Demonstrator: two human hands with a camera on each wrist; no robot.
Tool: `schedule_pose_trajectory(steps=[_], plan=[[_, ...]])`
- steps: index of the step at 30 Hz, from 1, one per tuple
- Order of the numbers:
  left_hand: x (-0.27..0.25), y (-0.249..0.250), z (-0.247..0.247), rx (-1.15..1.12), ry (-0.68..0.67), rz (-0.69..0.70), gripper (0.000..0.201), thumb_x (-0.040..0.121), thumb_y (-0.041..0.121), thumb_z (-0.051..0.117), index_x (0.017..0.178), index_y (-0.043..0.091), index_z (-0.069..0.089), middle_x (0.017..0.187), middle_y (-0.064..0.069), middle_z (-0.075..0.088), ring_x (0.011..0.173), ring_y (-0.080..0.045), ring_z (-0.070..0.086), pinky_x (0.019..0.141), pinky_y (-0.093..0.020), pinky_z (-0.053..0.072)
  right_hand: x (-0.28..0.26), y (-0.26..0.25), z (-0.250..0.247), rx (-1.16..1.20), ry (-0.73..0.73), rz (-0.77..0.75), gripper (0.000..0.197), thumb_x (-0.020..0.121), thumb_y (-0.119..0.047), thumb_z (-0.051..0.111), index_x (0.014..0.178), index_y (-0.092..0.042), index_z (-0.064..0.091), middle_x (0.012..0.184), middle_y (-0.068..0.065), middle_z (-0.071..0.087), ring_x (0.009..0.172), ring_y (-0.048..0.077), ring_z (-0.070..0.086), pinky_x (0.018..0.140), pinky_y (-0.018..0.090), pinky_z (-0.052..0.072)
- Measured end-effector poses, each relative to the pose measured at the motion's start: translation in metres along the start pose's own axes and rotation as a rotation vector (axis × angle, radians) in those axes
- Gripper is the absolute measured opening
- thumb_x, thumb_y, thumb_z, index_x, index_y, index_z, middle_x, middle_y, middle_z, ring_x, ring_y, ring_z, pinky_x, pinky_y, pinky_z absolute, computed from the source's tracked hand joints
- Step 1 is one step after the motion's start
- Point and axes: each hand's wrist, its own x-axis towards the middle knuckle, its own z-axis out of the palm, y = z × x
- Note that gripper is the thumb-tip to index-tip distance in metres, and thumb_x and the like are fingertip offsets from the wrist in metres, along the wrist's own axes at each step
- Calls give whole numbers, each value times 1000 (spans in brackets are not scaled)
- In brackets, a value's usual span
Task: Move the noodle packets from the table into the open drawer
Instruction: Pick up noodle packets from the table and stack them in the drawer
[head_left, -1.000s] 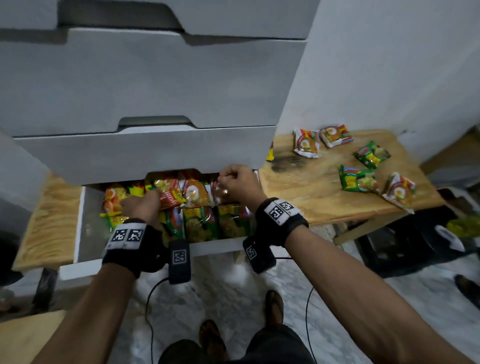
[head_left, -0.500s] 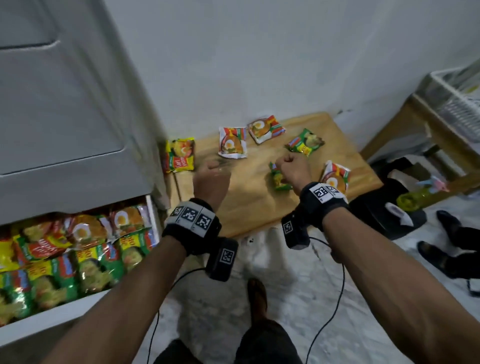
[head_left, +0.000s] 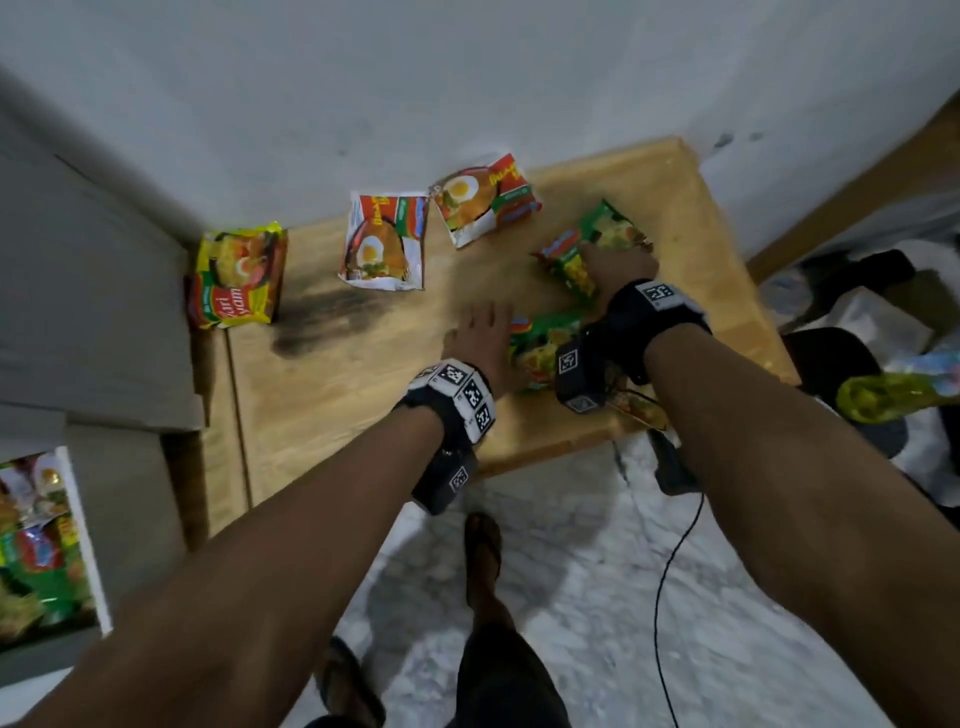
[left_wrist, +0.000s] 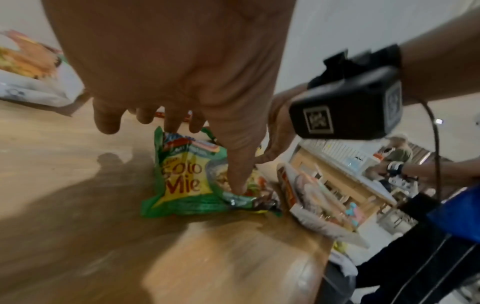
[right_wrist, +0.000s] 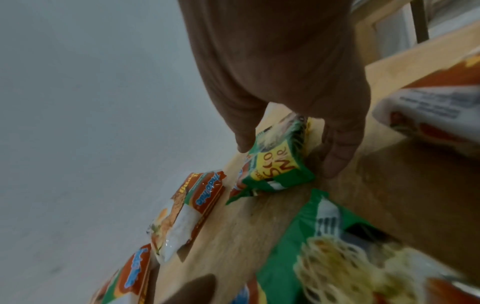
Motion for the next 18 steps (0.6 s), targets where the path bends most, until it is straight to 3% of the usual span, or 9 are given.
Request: schedule_pose_trajectory(steps=[2,5,8,11,13,15,18], plan=[[6,1,2,93,-55,4,94,76,44,71,150,17,19,154,-8,25,146,-32,16,110,-51,29,3,-4,1,-25,-26,2,61,87,-52,59,131,-11,55,136,10,57,124,28,56,99,34,46],[13,2,2,162,-97,6,97,73,45,72,150,17,20,152,-8,30,145,-33,18,111,-52,26,8,-8,3,-113,-31,21,68,74,-67,62,113,-11,59,123,13,63,110,33,60,95,41,51],[19,2,1,203,-104,-13,96,67,49,76,145,17,31,142,-11,41,134,-33,33,107,-47,30,11,-6,8,-43,-112,40,59,76,-45,72,125,-13,61,131,8,62,117,26,62,91,32,53],[19,0,-1,177,-104,-77,91,61,53,80,134,15,41,135,-12,43,127,-33,38,102,-45,36,16,-8,9,-88,-108,28,67,78,-48,70,133,-13,57,136,11,58,119,30,59,97,35,50],[16,-2,-2,93,-98,-109,87,64,52,80,131,12,41,134,-14,43,125,-35,40,99,-45,41,17,-9,9,-21,-87,61,75,75,-51,74,131,-5,56,134,11,59,117,27,58,102,40,48],[9,-4,-3,-44,-108,-136,82,70,48,78,131,9,39,133,-16,45,122,-36,46,92,-43,45,7,-9,9,96,-62,53,65,75,-37,77,128,-5,57,131,11,61,103,21,59,97,38,52],[-7,-11,-8,-229,-99,-186,71,77,43,75,126,6,39,124,-18,56,110,-37,58,71,-35,43,-13,-6,14,238,-23,92,51,76,-23,80,114,1,55,113,11,62,92,24,55,96,42,53]])
